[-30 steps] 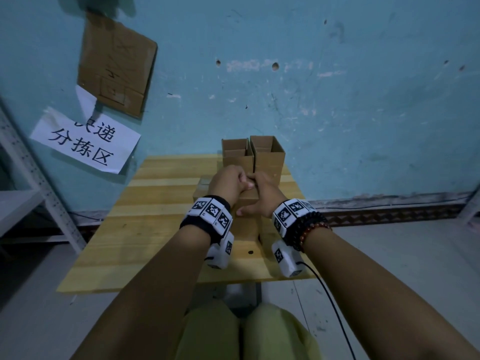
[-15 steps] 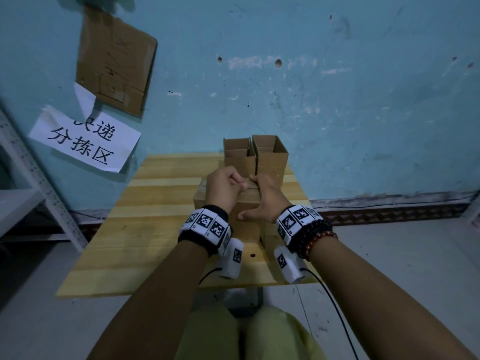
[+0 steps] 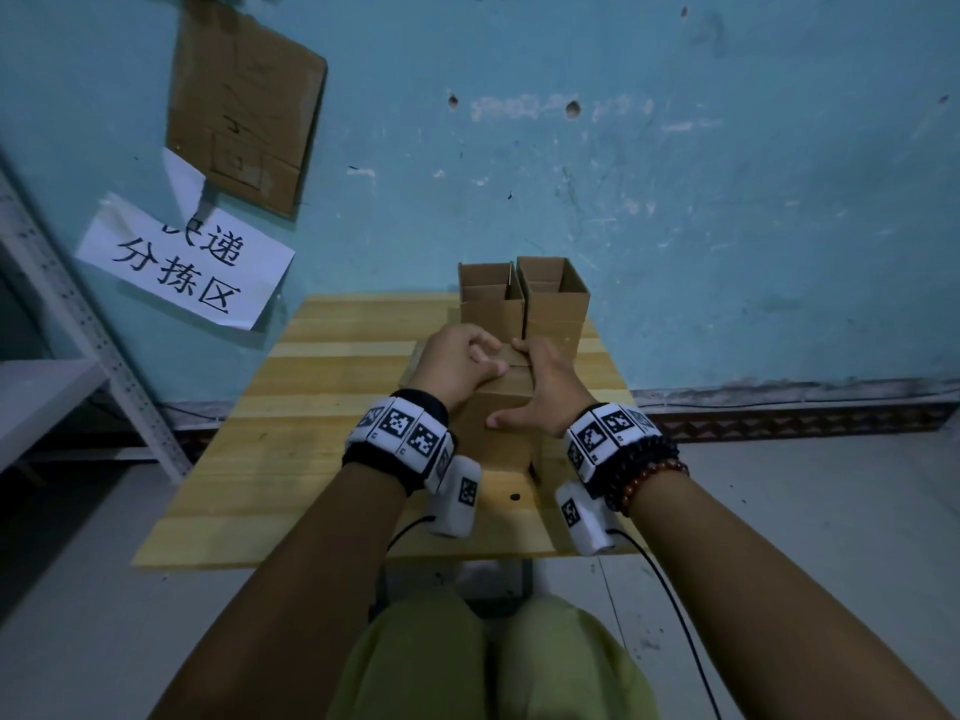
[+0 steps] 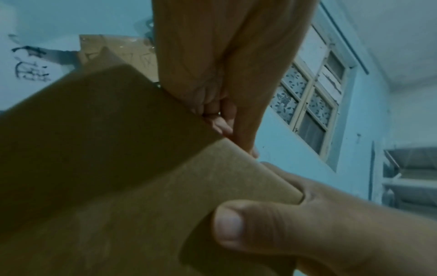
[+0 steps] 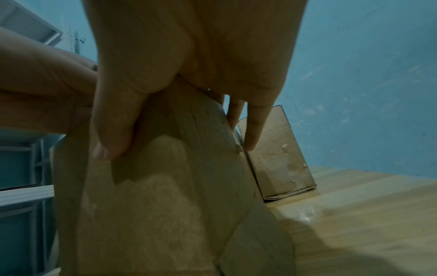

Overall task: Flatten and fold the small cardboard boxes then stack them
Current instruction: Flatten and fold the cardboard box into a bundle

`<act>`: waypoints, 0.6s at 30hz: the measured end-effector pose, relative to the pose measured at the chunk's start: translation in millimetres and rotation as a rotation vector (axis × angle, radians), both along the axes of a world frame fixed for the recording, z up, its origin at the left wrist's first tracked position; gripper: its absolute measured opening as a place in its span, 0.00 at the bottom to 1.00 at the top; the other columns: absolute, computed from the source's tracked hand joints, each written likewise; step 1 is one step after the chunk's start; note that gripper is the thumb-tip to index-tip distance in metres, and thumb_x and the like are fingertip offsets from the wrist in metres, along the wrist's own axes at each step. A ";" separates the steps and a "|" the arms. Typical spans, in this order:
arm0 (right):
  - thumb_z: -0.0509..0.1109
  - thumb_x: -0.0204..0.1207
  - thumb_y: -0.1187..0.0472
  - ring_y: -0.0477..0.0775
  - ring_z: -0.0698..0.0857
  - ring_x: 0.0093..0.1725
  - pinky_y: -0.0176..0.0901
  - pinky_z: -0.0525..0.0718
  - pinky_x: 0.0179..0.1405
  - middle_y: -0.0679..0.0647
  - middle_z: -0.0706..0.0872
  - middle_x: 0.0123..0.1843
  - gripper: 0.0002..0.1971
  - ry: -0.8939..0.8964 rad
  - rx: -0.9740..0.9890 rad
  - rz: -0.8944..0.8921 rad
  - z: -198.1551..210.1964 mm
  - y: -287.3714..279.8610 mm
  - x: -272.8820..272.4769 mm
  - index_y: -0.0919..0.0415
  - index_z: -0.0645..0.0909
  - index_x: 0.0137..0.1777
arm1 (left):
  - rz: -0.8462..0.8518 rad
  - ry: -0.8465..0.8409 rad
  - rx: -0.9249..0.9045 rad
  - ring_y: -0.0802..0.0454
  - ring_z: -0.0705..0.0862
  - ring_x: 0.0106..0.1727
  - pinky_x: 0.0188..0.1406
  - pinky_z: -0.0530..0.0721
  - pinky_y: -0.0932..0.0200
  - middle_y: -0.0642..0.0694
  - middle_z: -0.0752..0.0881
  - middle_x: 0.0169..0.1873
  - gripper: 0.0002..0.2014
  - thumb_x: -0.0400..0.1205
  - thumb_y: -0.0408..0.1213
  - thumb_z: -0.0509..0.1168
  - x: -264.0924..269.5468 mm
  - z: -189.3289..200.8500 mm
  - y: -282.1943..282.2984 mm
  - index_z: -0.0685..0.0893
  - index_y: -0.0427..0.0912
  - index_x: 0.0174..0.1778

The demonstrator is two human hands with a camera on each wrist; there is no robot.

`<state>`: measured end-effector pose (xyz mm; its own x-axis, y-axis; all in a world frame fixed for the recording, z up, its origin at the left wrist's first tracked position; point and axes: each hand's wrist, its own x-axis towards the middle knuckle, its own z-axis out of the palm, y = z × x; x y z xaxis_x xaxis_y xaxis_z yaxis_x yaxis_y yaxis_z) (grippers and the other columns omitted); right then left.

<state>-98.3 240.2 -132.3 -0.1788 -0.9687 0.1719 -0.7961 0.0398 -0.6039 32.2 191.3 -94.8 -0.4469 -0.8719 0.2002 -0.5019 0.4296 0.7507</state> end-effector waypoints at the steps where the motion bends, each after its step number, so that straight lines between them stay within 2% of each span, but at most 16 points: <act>1: 0.84 0.58 0.52 0.55 0.65 0.74 0.42 0.66 0.71 0.56 0.65 0.74 0.51 0.000 -0.002 0.000 -0.3 0.2 0.1 0.61 0.59 0.78 | -0.007 -0.019 -0.009 0.56 0.77 0.37 0.40 0.76 0.64 0.53 0.78 0.30 0.13 0.75 0.34 0.72 -0.9 0.6 1.0 0.86 0.38 0.55; 2: 0.84 0.58 0.52 0.54 0.65 0.74 0.42 0.66 0.71 0.56 0.64 0.74 0.51 -0.001 -0.004 -0.001 -0.6 0.5 0.4 0.61 0.59 0.78 | -0.006 -0.046 -0.031 0.56 0.77 0.39 0.38 0.73 0.65 0.52 0.78 0.33 0.12 0.75 0.34 0.72 -2.1 1.3 2.6 0.86 0.38 0.54; 5: 0.84 0.58 0.53 0.54 0.65 0.74 0.40 0.65 0.71 0.55 0.64 0.74 0.51 -0.013 -0.013 -0.004 -2.1 0.6 0.6 0.61 0.59 0.77 | 0.041 -0.145 -0.140 0.56 0.74 0.46 0.44 0.69 0.63 0.49 0.76 0.43 0.08 0.76 0.37 0.71 -3.8 0.0 6.3 0.86 0.39 0.49; 9: 0.84 0.57 0.52 0.55 0.65 0.74 0.45 0.67 0.73 0.55 0.65 0.73 0.51 -0.020 -0.026 -0.009 -5.0 0.0 1.0 0.61 0.60 0.77 | 0.030 -0.248 -0.166 0.49 0.77 0.50 0.46 0.68 0.62 0.48 0.73 0.46 0.06 0.79 0.38 0.67 -7.3 -1.5 9.9 0.80 0.41 0.47; 13: 0.85 0.57 0.53 0.55 0.65 0.74 0.46 0.68 0.74 0.56 0.66 0.72 0.50 -0.023 -0.064 -0.018 -9.0 0.1 0.9 0.61 0.61 0.76 | 0.003 -0.377 -0.164 0.43 0.76 0.59 0.57 0.74 0.54 0.39 0.75 0.58 0.11 0.83 0.39 0.61 -12.7 0.8 8.7 0.78 0.37 0.56; 18: 0.85 0.56 0.53 0.55 0.65 0.74 0.47 0.68 0.74 0.56 0.66 0.73 0.50 -0.024 -0.074 -0.017 -11.2 -1.5 -0.4 0.61 0.61 0.76 | -0.002 -0.463 -0.283 0.41 0.73 0.65 0.64 0.71 0.54 0.36 0.74 0.64 0.16 0.86 0.39 0.54 -12.5 -1.1 9.8 0.73 0.33 0.65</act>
